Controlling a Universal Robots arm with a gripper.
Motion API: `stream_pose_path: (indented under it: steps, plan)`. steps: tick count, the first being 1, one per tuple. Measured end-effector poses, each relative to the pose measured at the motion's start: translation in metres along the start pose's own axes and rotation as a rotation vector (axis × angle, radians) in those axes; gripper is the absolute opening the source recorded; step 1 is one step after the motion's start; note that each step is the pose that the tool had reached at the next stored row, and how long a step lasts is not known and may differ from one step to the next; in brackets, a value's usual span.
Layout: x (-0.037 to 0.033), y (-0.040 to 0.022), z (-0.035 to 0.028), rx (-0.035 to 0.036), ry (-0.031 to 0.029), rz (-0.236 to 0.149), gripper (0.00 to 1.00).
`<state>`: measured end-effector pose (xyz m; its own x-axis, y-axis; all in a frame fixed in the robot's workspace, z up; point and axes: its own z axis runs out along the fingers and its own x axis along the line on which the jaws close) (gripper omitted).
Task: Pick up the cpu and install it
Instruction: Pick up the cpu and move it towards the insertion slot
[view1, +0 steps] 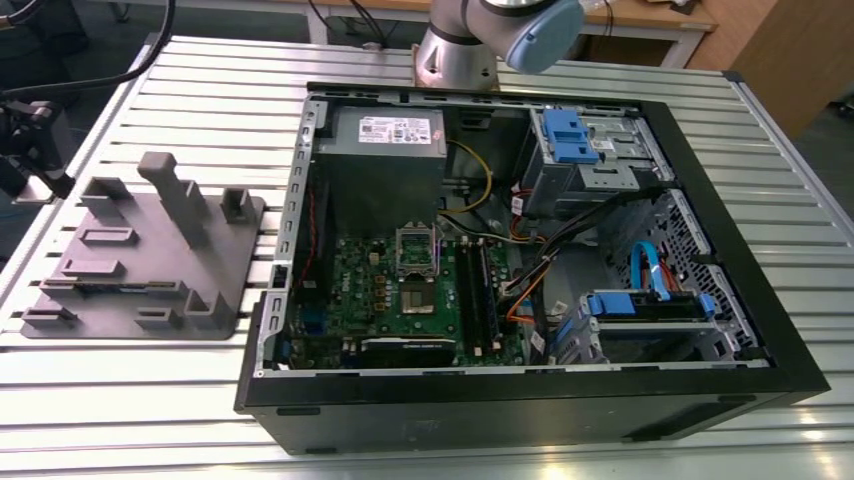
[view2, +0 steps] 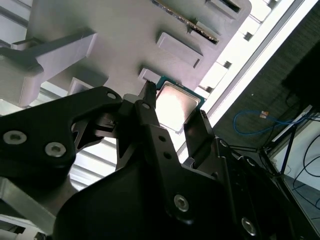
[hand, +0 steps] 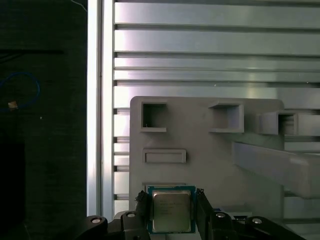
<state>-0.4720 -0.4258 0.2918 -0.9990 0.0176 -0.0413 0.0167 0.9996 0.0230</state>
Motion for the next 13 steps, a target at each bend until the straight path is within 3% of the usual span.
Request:
stream_pose_path:
  steps: [9, 13]
  plan:
    - [-0.0008, 0.0004, -0.0182, 0.0001, 0.0001, 0.0, 0.47]
    - [-0.0008, 0.0004, -0.0187, -0.0001, -0.0002, 0.0, 0.47]
